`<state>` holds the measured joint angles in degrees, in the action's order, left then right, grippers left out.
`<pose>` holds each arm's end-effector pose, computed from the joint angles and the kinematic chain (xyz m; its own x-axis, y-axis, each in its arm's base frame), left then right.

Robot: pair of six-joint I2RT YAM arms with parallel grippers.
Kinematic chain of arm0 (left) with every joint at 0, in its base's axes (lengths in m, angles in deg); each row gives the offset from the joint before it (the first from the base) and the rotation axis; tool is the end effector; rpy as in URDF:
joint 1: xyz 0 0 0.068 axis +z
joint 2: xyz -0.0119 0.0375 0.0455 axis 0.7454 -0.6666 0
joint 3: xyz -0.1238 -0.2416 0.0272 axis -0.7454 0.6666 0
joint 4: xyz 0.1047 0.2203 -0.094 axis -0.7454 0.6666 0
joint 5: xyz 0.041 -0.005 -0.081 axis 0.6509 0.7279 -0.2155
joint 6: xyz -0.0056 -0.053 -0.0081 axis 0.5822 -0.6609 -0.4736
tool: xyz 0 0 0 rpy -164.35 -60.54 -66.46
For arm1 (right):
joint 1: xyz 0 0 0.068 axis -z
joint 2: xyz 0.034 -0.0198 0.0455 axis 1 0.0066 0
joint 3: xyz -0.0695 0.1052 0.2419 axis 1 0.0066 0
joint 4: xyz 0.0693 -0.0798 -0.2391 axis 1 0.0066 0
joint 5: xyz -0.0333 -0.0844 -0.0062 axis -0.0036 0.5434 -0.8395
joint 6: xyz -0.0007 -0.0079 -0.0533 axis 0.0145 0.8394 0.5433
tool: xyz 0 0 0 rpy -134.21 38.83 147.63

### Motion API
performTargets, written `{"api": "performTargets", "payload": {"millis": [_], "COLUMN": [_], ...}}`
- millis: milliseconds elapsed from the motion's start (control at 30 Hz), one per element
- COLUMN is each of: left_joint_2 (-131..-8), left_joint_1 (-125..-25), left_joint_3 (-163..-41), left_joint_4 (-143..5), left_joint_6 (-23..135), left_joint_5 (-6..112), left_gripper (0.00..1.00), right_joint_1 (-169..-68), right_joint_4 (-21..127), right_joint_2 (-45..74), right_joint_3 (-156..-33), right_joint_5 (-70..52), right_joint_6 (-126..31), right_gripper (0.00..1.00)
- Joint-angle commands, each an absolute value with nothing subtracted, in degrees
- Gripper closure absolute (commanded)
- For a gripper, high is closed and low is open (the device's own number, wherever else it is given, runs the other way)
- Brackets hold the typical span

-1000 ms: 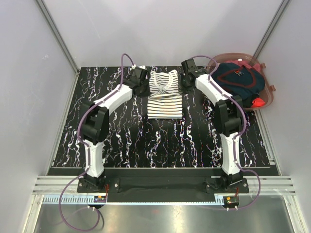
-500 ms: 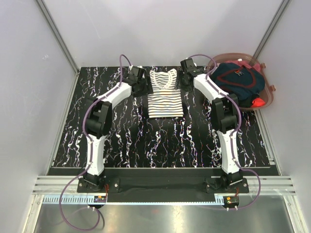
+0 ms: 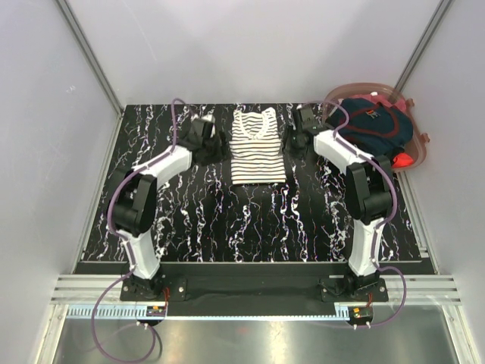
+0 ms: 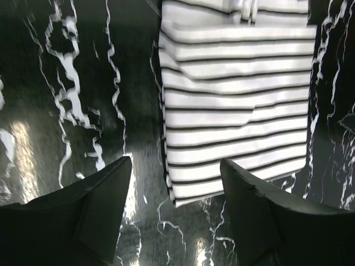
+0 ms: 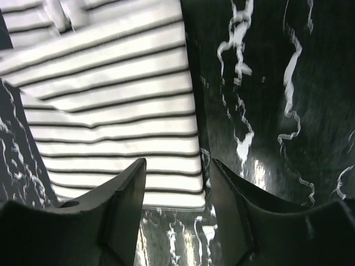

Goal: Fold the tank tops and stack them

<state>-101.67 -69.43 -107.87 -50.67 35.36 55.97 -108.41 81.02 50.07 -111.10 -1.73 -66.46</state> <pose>0.3896 -0.1548 0.2188 -0.7860 -0.2579 -0.5619 0.0042 0.9066 -0.4220 0.4278 0.1458 0.2168 -0.8227 0.1751 -0.5409 0.0295 0.9632 0.2670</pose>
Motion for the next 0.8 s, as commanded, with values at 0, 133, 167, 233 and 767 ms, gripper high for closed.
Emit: {"api": "performTargets", "payload": {"millis": [0,133,167,233,767], "left_joint_2": [-97.53,-95.68,-95.68,-96.03,-100.52], "left_joint_1": [-70.34,-71.92,-72.27,-72.72,-73.42], "left_joint_3": [-100.93,-96.35,-95.64,-95.29,-93.18], "left_joint_4": [-56.78,-59.16,-59.6,-59.95,-63.02], "left_joint_6": [32.98,32.01,32.01,31.84,29.64], "left_joint_5": [51.85,50.44,50.53,50.09,47.62], "left_gripper": [0.31,0.31,0.31,0.3,0.55], "right_joint_1": [-108.17,-108.08,-108.08,-108.17,-108.08], "right_joint_4": [77.71,77.27,76.83,75.95,73.84], "right_joint_2": [44.95,43.8,43.63,43.54,44.5], "right_joint_3": [-105.65,-100.82,-100.2,-98.35,-93.95], "right_joint_5": [-7.38,-9.58,-10.02,-10.46,-13.19], "right_joint_6": [-68.71,-68.99,-69.07,-69.07,-69.51], "right_gripper": [0.44,0.47,0.47,0.49,0.74]}}
